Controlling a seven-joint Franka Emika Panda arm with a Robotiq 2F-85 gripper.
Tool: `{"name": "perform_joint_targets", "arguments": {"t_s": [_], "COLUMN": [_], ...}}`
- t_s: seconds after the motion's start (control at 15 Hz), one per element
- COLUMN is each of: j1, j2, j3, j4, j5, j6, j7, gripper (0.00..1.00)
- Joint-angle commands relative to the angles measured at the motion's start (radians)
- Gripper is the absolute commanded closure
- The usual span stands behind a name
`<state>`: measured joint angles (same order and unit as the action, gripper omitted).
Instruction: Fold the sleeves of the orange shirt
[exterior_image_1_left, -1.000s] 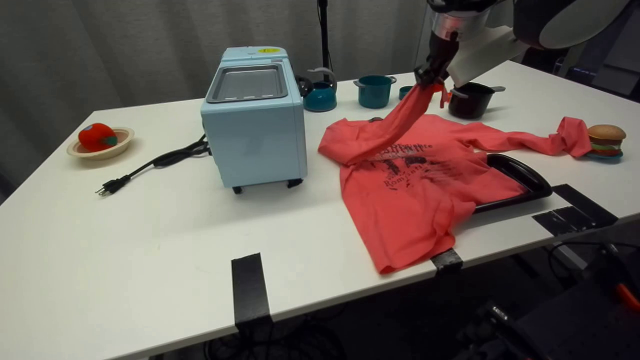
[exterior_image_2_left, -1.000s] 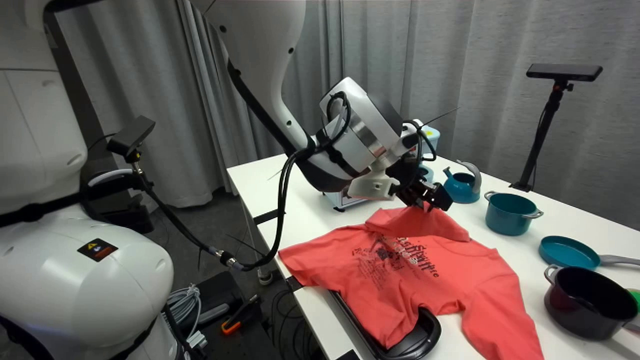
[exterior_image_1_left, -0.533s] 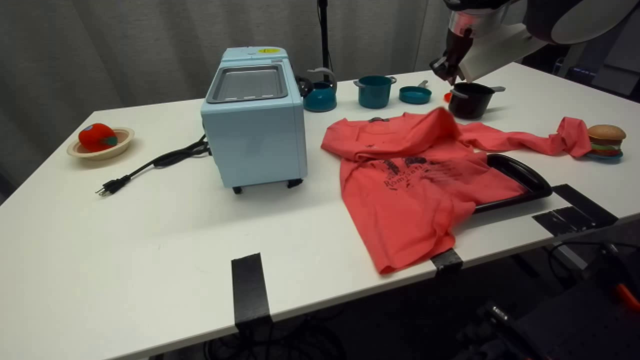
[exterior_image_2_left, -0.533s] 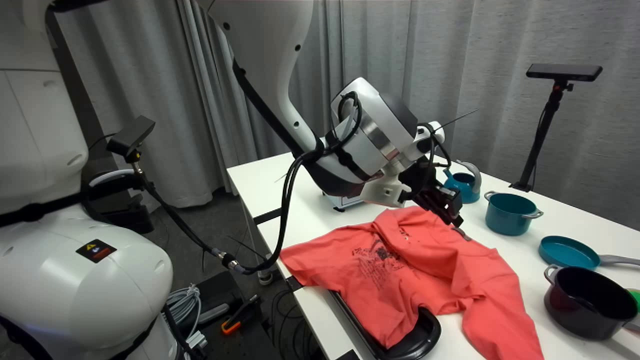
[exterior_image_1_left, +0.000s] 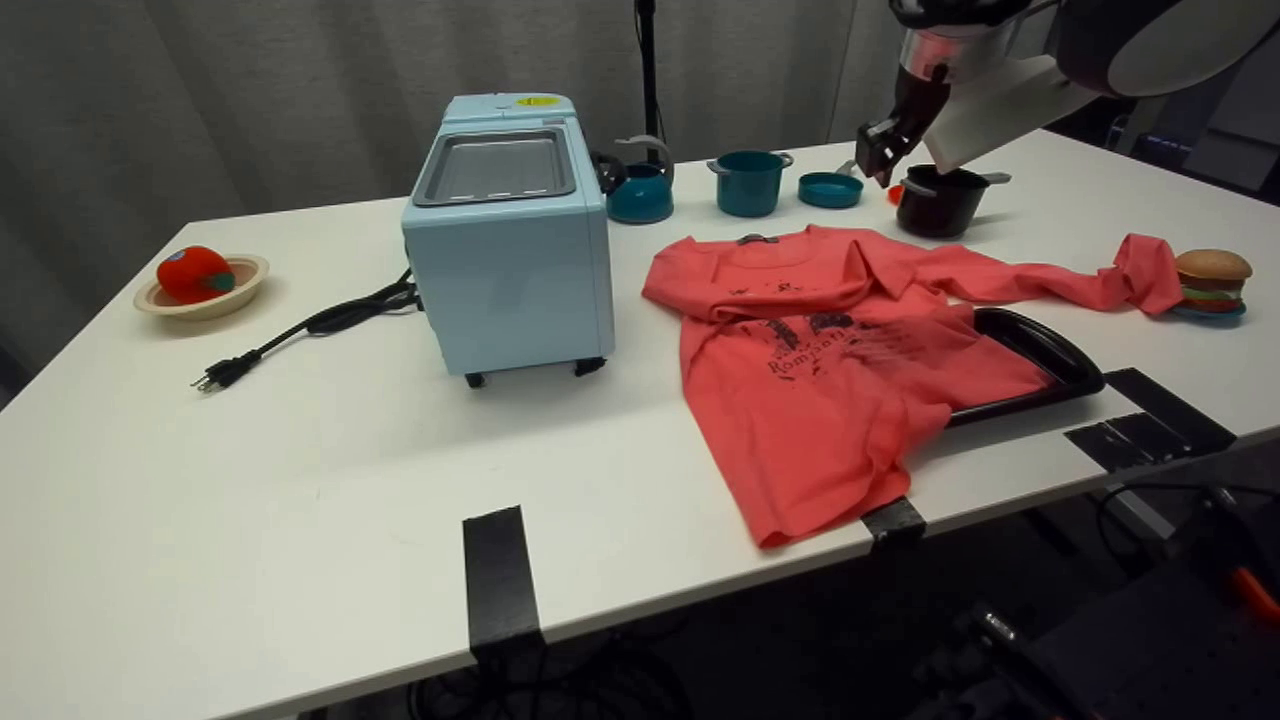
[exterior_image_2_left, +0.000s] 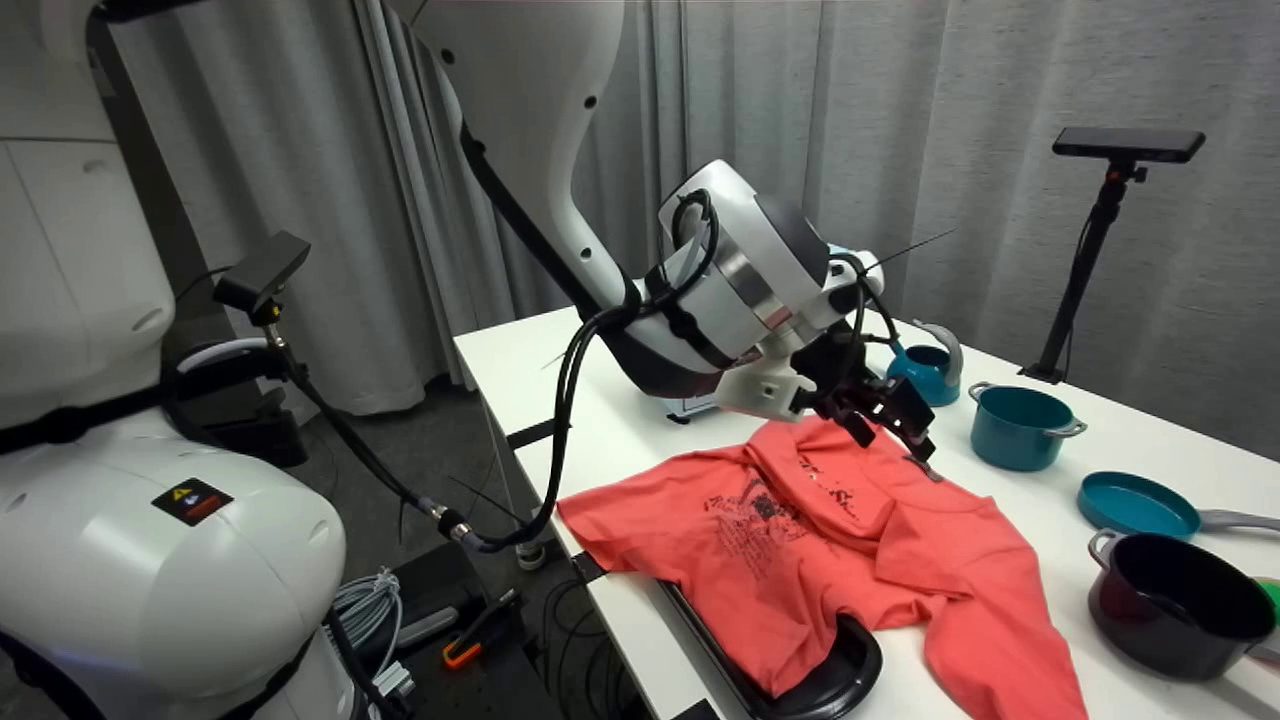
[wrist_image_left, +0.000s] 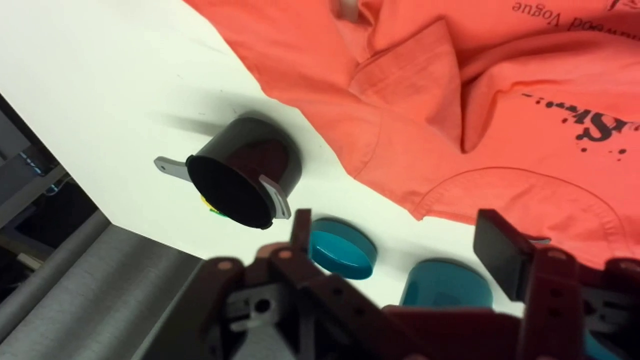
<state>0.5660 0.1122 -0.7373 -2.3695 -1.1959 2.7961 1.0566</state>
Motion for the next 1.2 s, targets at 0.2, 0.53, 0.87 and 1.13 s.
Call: {"name": "perform_joint_targets", "arguments": {"t_s": [0.2,0.53,0.87,1.13], "j1": [0.000,-0.001,-0.001,-0.202], "j2": [-0.043,-0.089,-0.089,0.006], "j3": [-0.001,-0.003,-0.003,0.168], "j4": [-0.025,-0.044,-0.045,0.020], "j5": [0.069,0.077,0.077,0.343], "j6": [0.000,-0.002,-0.002,-0.004], "j7": [-0.089,-0.111,-0.111,-0.297], "gripper": [0.00,0.00,0.00,0.00]}}
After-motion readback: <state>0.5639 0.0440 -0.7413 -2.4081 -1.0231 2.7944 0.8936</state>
